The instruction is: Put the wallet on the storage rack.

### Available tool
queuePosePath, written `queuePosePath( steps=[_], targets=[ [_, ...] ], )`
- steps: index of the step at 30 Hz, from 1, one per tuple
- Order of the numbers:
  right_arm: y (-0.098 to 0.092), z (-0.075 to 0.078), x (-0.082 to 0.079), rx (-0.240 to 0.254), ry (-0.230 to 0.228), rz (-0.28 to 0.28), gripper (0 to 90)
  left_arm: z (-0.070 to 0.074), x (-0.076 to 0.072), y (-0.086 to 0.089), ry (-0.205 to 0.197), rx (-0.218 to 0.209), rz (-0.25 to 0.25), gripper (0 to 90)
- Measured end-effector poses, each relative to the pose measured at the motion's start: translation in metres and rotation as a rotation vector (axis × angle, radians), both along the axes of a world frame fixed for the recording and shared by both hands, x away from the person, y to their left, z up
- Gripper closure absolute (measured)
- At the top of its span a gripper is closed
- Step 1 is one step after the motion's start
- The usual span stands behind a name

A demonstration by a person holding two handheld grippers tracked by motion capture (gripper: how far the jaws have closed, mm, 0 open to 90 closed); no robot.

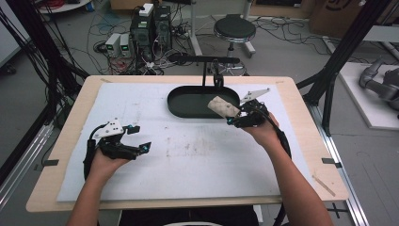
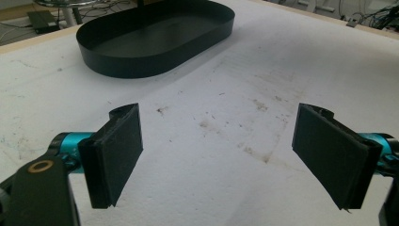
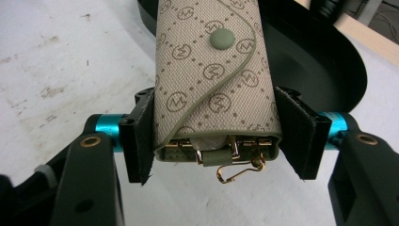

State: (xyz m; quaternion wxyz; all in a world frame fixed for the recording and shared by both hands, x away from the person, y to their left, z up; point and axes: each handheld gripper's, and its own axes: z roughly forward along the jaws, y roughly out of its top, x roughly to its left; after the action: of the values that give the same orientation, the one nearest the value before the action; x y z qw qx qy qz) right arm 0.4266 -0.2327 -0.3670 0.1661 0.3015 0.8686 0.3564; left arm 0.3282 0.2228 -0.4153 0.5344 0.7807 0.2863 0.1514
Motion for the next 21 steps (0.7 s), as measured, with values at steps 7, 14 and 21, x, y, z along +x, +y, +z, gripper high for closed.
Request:
queuePosePath(
  steps=[7,14,21],
  targets=[
    [0.013,0.006,0.022,-0.024,-0.001,0.016,37.1,0.000,0.000,0.000,0.004,0.001,0.000,16.6],
    [0.030,0.006,0.045,-0.042,0.007,0.041,37.1,-0.002,0.001,-0.001,0.007,0.006,-0.001,16.7],
    [0.052,-0.003,0.070,-0.070,0.020,0.051,37.0,-0.002,0.001,0.000,0.008,0.008,0.002,16.7]
  ],
)
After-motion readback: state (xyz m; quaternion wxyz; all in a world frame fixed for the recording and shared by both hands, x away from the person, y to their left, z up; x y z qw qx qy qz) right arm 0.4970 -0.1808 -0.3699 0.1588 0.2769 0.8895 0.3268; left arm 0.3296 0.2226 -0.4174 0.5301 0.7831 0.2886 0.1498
